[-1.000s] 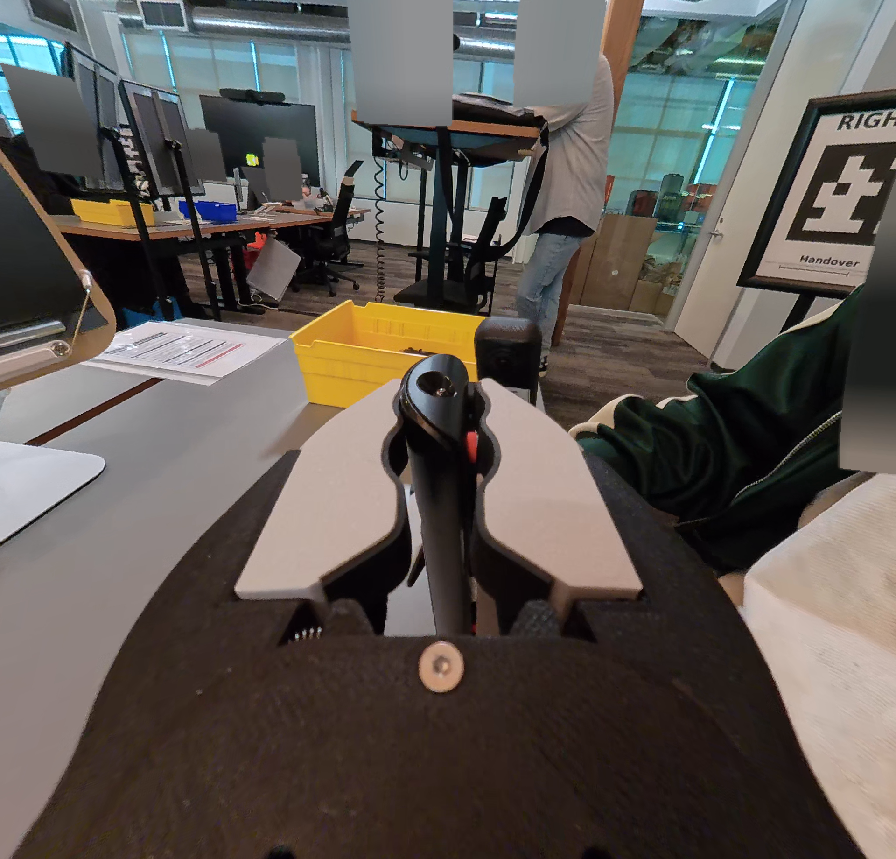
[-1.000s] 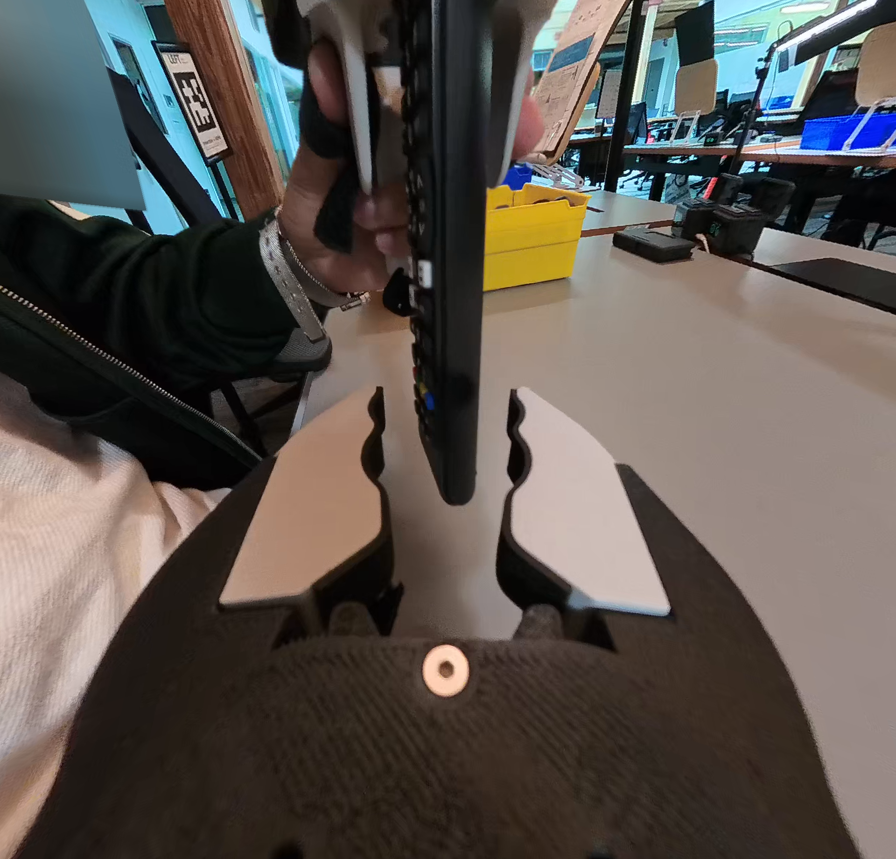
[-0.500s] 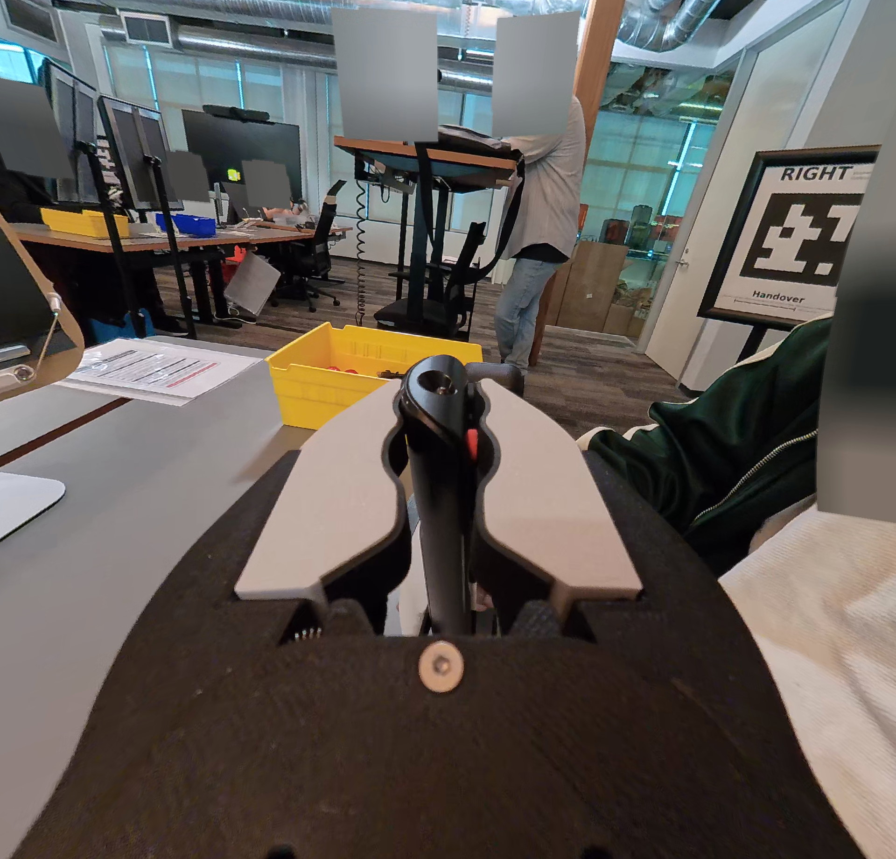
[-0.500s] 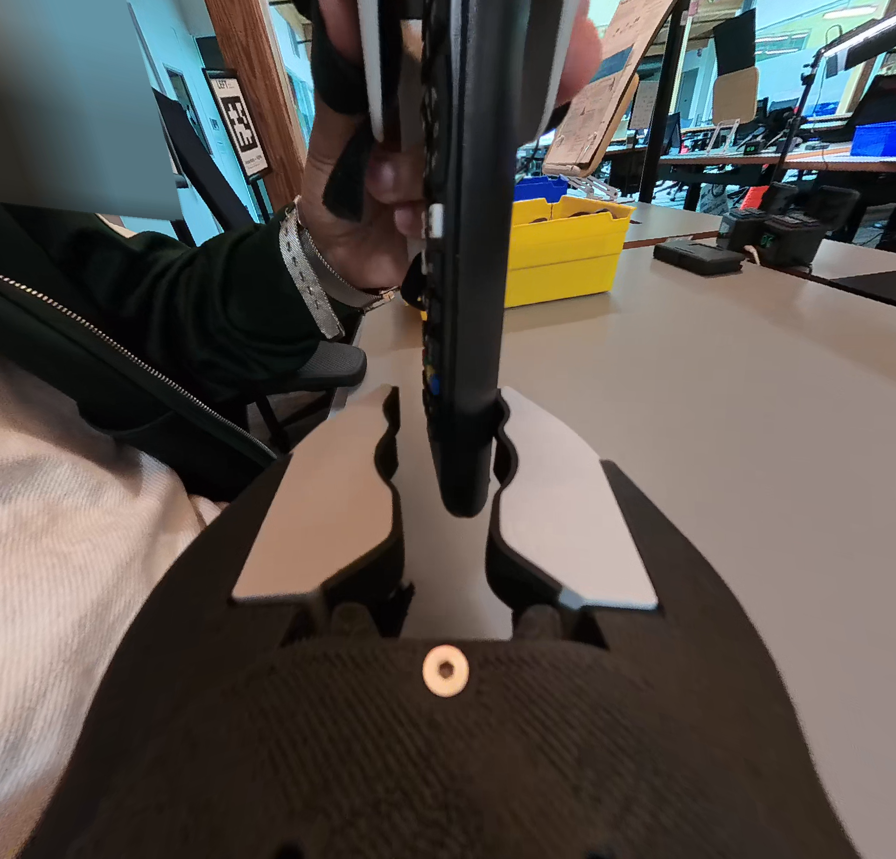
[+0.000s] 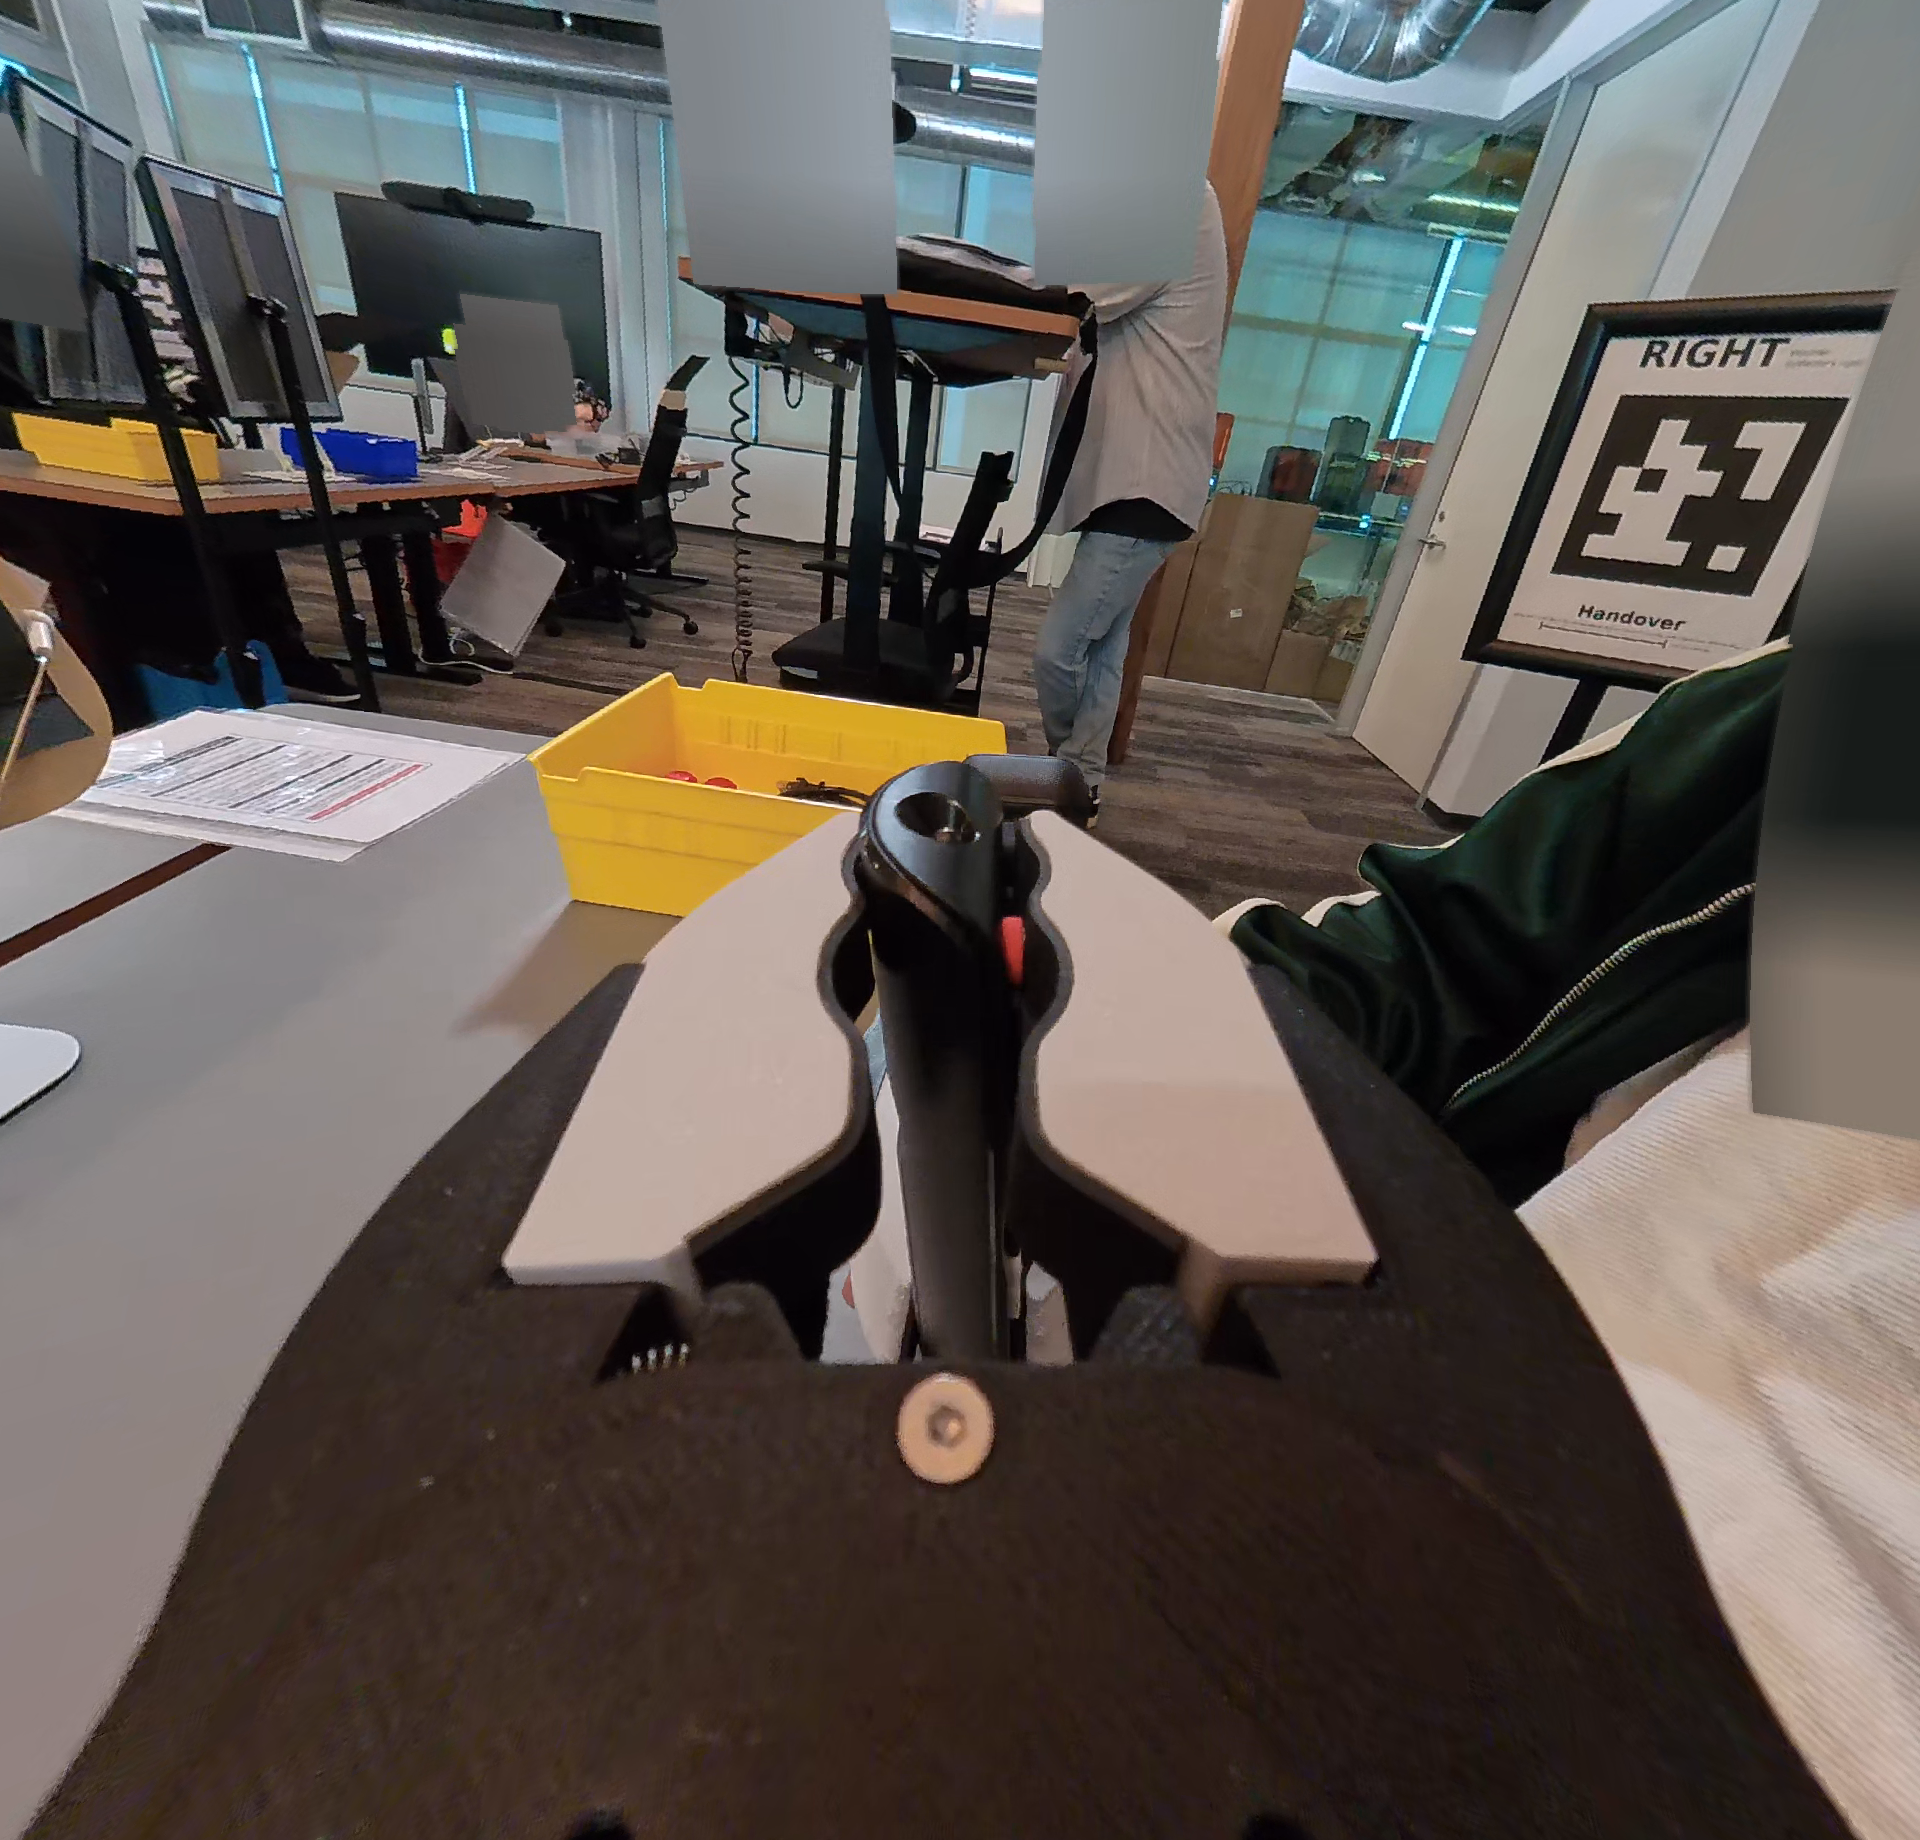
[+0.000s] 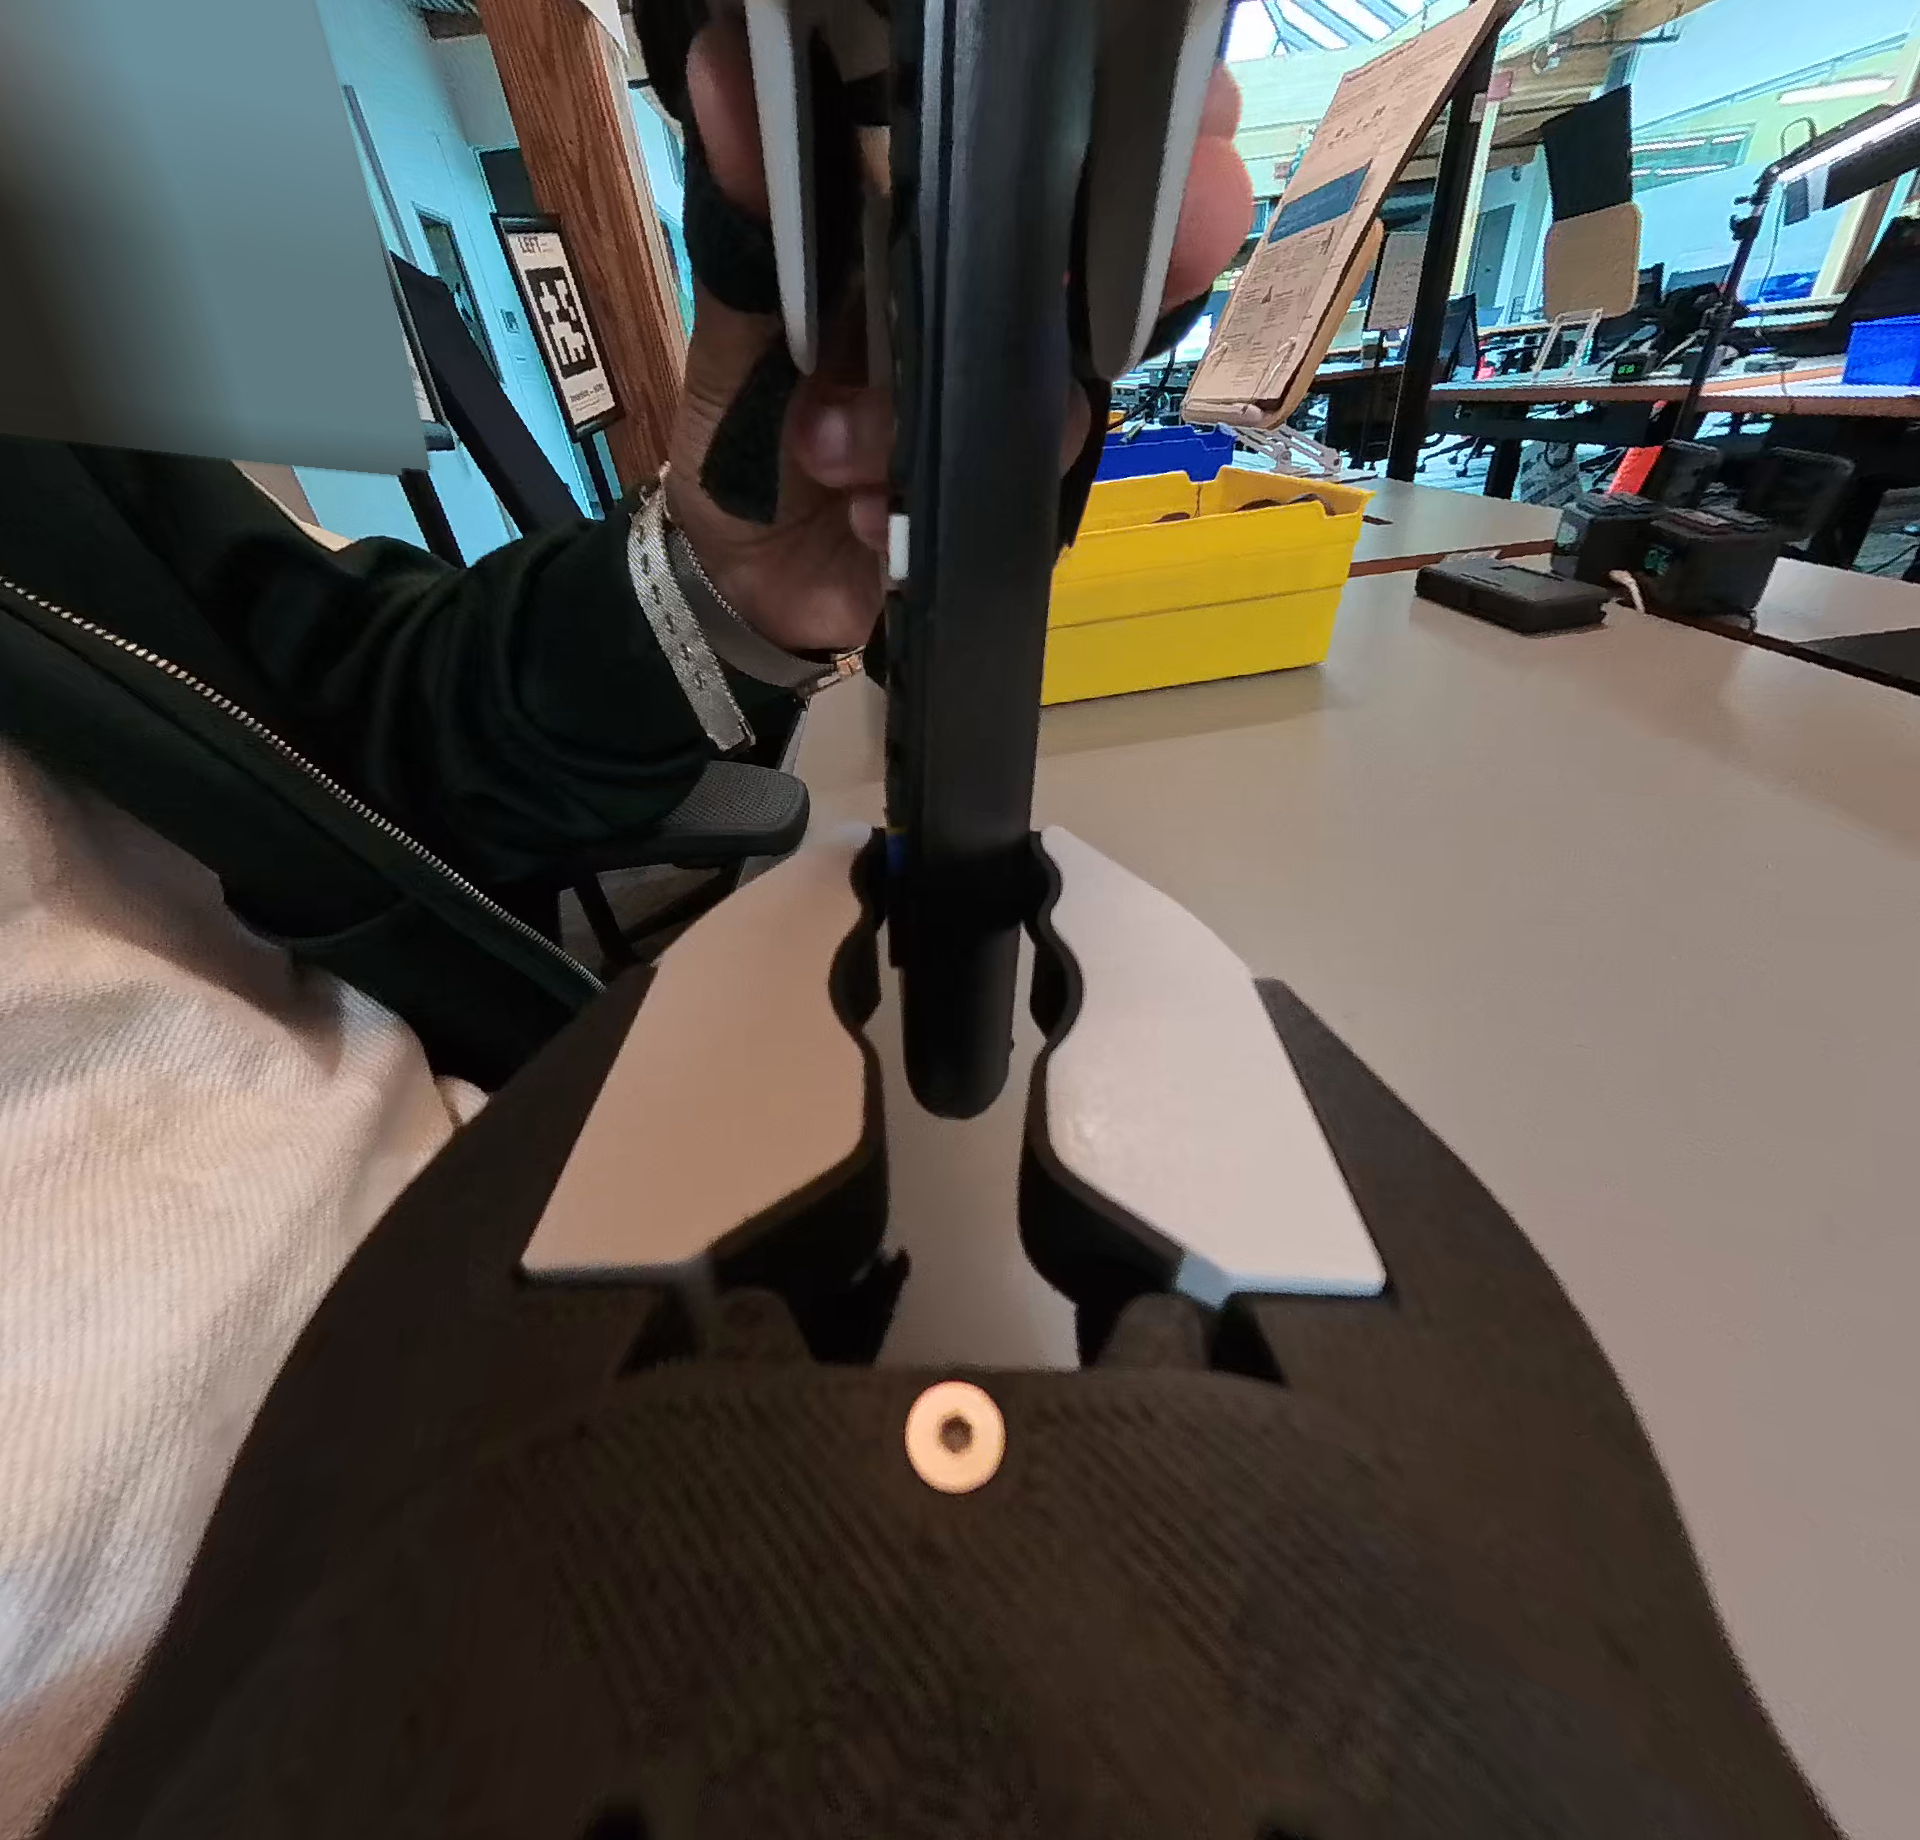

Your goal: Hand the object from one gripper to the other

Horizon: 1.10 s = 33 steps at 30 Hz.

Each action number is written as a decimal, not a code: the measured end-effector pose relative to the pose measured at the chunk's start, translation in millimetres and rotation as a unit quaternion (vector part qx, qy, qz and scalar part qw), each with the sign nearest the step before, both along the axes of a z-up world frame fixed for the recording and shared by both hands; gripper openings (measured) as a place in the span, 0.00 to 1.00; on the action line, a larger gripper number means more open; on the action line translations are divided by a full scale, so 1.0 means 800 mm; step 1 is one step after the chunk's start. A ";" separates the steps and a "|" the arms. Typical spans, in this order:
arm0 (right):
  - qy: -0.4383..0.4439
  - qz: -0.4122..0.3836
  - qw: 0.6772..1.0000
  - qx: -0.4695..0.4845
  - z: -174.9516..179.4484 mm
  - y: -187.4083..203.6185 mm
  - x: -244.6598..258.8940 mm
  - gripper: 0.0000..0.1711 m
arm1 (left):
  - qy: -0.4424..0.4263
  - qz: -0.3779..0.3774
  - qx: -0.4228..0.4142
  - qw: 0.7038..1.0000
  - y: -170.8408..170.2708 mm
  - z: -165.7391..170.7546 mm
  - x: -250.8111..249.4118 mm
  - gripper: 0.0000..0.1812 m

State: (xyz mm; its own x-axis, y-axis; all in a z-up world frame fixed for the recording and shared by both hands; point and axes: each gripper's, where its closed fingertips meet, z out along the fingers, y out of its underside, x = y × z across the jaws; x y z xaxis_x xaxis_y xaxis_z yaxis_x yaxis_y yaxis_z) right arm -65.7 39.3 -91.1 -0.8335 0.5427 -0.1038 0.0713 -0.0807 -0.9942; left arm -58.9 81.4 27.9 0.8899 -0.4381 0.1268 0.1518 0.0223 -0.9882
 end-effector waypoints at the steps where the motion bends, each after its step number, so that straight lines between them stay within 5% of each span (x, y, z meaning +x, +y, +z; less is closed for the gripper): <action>1: 0.002 0.000 1.000 0.001 0.001 0.000 0.000 0.15 | -0.002 -0.004 0.003 1.000 -0.001 0.001 0.002 0.13; 4: 0.009 -0.001 1.000 -0.001 0.005 0.000 0.001 0.15 | -0.009 -0.007 0.016 1.000 -0.002 0.008 0.004 0.13; 9: 0.017 -0.002 1.000 -0.021 0.015 0.003 0.002 0.15 | -0.019 0.007 0.027 0.999 0.000 0.013 0.000 0.35; 12: 0.023 -0.012 0.999 -0.034 0.021 0.012 0.001 0.15 | -0.021 0.014 0.033 0.999 0.001 0.013 -0.005 0.41; 27: 0.043 -0.107 0.993 -0.038 0.032 0.086 -0.019 0.14 | -0.115 0.028 -0.019 0.993 0.022 -0.049 -0.040 0.33; 33: 0.007 -0.264 0.964 0.017 0.020 0.121 -0.047 0.15 | -0.124 0.199 -0.040 0.971 0.040 -0.091 -0.074 0.36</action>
